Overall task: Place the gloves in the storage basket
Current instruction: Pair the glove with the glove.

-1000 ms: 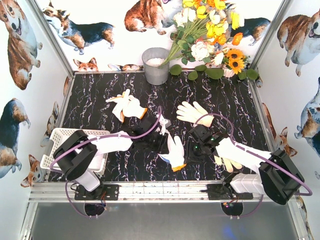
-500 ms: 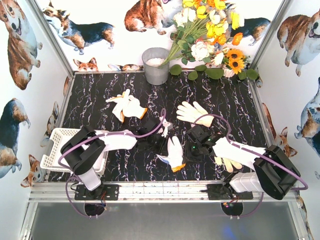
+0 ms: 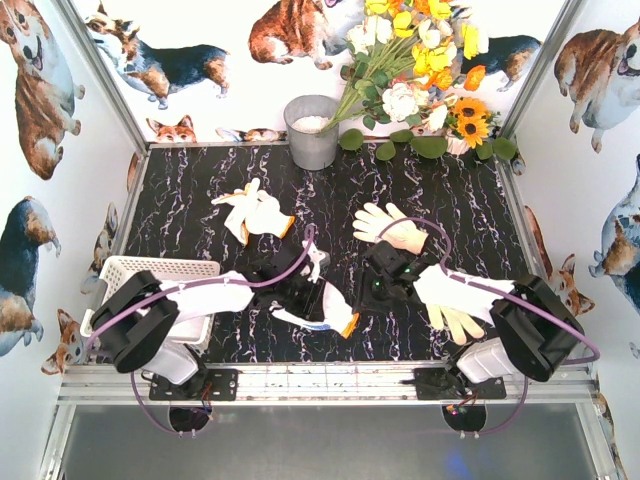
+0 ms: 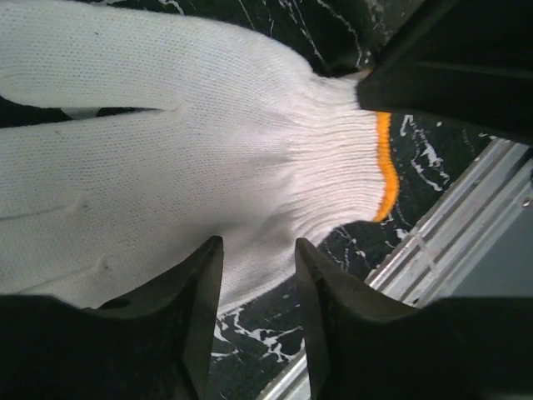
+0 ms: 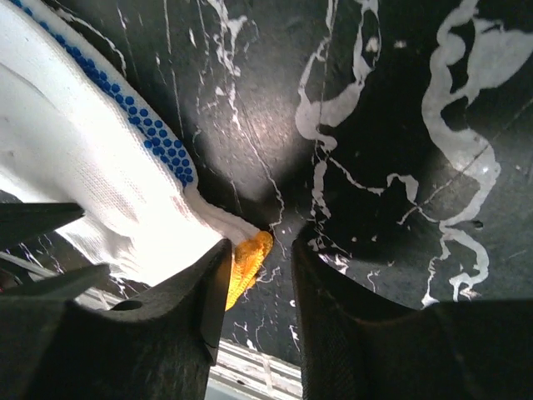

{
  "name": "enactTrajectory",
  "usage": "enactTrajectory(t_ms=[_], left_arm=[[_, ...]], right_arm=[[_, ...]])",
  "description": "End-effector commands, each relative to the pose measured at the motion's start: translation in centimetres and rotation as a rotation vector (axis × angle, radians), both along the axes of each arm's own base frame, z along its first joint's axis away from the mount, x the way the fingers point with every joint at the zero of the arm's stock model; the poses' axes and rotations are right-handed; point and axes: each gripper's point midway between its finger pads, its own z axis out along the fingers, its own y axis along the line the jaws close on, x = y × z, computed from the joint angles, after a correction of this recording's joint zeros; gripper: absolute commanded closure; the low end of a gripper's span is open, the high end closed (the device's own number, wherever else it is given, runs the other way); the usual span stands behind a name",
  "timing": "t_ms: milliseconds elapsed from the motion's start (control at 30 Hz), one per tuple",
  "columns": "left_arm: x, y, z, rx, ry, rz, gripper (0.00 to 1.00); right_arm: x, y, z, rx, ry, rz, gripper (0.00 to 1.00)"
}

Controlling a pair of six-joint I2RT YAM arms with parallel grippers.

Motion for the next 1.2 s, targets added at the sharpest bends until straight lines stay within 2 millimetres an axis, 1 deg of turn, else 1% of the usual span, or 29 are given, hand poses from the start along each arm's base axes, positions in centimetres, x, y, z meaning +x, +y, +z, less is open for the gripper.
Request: enactTrajectory(t_ms=[0, 67, 100, 133, 167, 233, 400, 567, 633, 733, 933, 967, 1033, 1167], left_arm=[[0.9, -0.4, 2.8, -0.039, -0.07, 0.016, 0.6], [1.5, -0.8, 4.1, -0.057, -0.1, 0.022, 0.55], [1.5, -0.8, 4.2, -0.058, -0.102, 0.022, 0.54], [2.2, -1.6, 5.4, -0.086, -0.122, 0.02, 0.53], [2.3, -2.0, 5.7, -0.096, -0.12, 0.013, 0.53], [2.2, -2.6, 5.6, -0.11, -0.101, -0.004, 0.55], [1.5, -3.6, 4.5, -0.129, -0.041, -0.048, 0.64], [0.8, -3.8, 3.5, -0.134, 0.01, -0.069, 0.71], [0.5, -3.8, 2.9, -0.132, 0.029, -0.075, 0.73], [0.2, -3.5, 1.9, -0.114, 0.047, -0.078, 0.75], [-0.3, -2.6, 0.0, -0.063, 0.067, -0.076, 0.77], [-0.3, -2.4, -0.3, -0.053, 0.07, -0.074, 0.78], [-1.1, -1.3, -1.7, -0.013, 0.097, -0.07, 0.78], [-1.5, -0.6, -2.5, 0.012, 0.106, -0.061, 0.78]], right_arm=[[2.5, 0.9, 1.4, 0.002, -0.092, 0.0, 0.6], [2.5, 0.9, 2.1, 0.011, -0.105, 0.003, 0.56], [2.6, 0.8, 2.4, 0.013, -0.114, 0.002, 0.54], [2.5, 0.7, 2.7, 0.018, -0.121, 0.002, 0.53], [2.4, 0.6, 2.8, 0.022, -0.123, 0.003, 0.52], [2.3, 0.5, 2.9, 0.029, -0.123, 0.012, 0.5], [2.4, 1.3, 2.9, 0.127, -0.12, 0.024, 0.48], [3.2, 2.2, 3.3, 0.251, -0.132, 0.017, 0.46], [3.4, 2.5, 3.2, 0.284, -0.125, 0.018, 0.46], [3.5, 2.5, 2.6, 0.287, -0.116, 0.024, 0.46], [3.0, 2.1, 1.4, 0.271, -0.092, 0.03, 0.46], [2.8, 2.1, 1.2, 0.272, -0.086, 0.03, 0.46], [2.3, 2.1, 0.7, 0.277, -0.068, 0.036, 0.46], [1.2, 2.2, -0.2, 0.299, -0.022, 0.052, 0.48]])
